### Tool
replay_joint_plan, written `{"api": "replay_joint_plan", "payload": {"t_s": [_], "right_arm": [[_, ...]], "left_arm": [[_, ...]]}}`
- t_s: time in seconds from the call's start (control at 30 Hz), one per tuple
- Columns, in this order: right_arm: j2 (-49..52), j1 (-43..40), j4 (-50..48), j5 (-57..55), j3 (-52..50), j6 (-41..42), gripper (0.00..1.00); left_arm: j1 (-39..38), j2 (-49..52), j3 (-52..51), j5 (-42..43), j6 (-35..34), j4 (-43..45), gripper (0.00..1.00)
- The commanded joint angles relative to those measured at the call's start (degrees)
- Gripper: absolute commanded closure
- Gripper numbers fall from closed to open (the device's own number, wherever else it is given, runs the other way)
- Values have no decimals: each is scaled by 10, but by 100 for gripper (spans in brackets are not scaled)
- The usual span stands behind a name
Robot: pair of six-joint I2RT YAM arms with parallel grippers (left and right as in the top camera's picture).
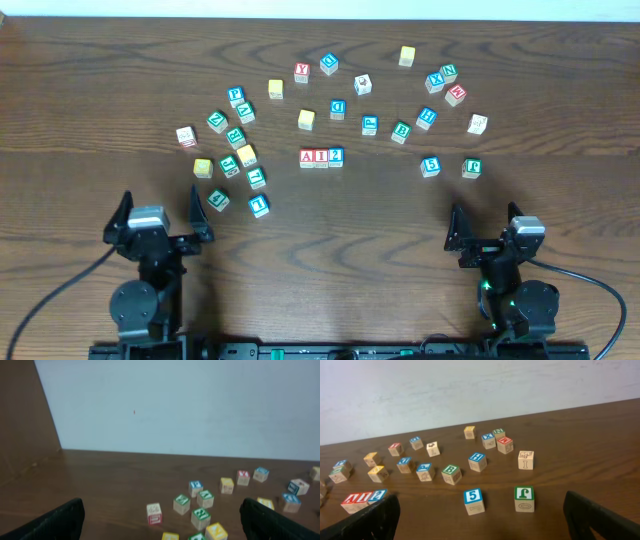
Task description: Spell out AI2
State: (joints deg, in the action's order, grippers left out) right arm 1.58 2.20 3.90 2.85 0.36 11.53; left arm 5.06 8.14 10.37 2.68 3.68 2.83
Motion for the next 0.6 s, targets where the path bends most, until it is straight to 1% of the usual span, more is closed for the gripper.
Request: {"api": "replay_joint_plan", "payload": {"t_s": [0.0, 0.13, 0.33, 0.43, 0.47, 0.5, 0.57], "right_arm": [[-5, -3, 2, 3, 0, 6, 1], [-5, -3, 2, 3, 0, 6, 1], [-5, -3, 2, 3, 0, 6, 1], [-5, -3, 2, 3, 0, 6, 1], [-5, -3, 2, 3, 0, 6, 1], [-5, -3, 2, 3, 0, 6, 1], [-5, -3, 2, 3, 0, 6, 1]], "left_arm": [[2, -43, -33, -10, 12, 3, 2], [2, -81, -67, -11, 12, 3, 2], [2, -80, -86, -19, 13, -2, 3], [2, -80, -102, -19, 12, -28, 2], [1, -80, -101, -19, 12, -60, 2], [0, -80, -101, -21, 11, -72, 2], [0, -81, -101, -21, 12, -70, 2]]}}
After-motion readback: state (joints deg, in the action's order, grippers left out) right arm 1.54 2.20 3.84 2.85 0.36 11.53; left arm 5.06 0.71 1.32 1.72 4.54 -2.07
